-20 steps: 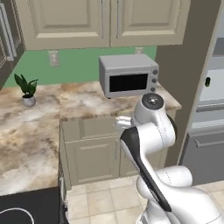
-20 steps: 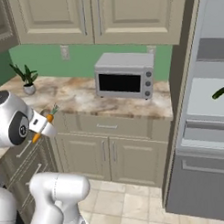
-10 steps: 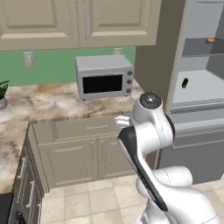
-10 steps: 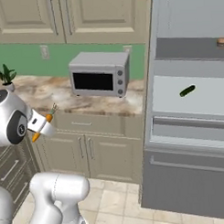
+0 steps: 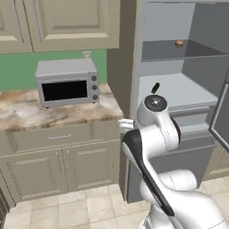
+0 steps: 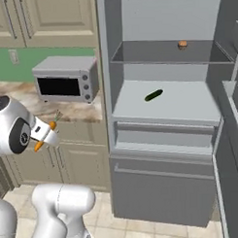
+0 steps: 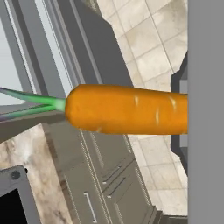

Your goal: Place the carrot in the correct fridge rack based on whether it is a fruit or vegetable. Finally, close the fridge door.

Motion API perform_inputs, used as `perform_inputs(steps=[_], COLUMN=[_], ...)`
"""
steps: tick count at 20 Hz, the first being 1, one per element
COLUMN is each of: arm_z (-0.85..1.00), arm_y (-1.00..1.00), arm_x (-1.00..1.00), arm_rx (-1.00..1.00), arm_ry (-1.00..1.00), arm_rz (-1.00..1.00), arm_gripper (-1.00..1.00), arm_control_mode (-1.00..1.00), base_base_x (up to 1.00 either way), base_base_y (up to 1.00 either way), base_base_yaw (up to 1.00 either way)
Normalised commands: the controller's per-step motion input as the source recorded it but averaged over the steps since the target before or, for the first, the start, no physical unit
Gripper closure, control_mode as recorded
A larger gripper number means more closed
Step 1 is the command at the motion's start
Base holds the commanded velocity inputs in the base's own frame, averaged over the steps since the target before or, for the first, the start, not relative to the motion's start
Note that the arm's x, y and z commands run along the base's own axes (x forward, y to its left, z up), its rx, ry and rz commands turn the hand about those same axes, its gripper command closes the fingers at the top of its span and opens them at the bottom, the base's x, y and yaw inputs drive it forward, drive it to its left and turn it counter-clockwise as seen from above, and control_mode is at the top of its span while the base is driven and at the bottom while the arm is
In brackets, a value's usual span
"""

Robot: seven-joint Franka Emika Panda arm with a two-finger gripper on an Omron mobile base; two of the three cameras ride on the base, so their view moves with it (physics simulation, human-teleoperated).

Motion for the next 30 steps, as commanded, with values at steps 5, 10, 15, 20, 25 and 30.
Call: perform_inputs(steps=[5, 10, 15, 20, 25, 30], arm_z=[0.00, 0.00, 0.00, 0.00, 0.00, 0.00], arm_y=[0.00, 0.00, 0.00, 0.00, 0.00, 0.00], arm_x=[0.00, 0.00, 0.00, 0.00, 0.00, 0.00], arm_rx=[0.00, 0.00, 0.00, 0.00, 0.00, 0.00], arm_ry=[0.00, 0.00, 0.00, 0.00, 0.00, 0.00], arm_rz=[0.00, 0.00, 0.00, 0.00, 0.00, 0.00], arm_gripper=[1.00, 1.00, 1.00, 1.00, 1.00, 1.00], arm_control_mode=[1.00, 1.00, 1.00, 1.00, 1.00, 1.00], base_base_x=[0.51, 0.52, 0.50, 0.51, 0.43, 0.50], base_base_y=[-0.57, -0.49, -0.36, -0.37, -0.49, -0.30], base_base_yaw=[-0.15, -0.15, -0.09, -0.05, -0.05, -0.01])
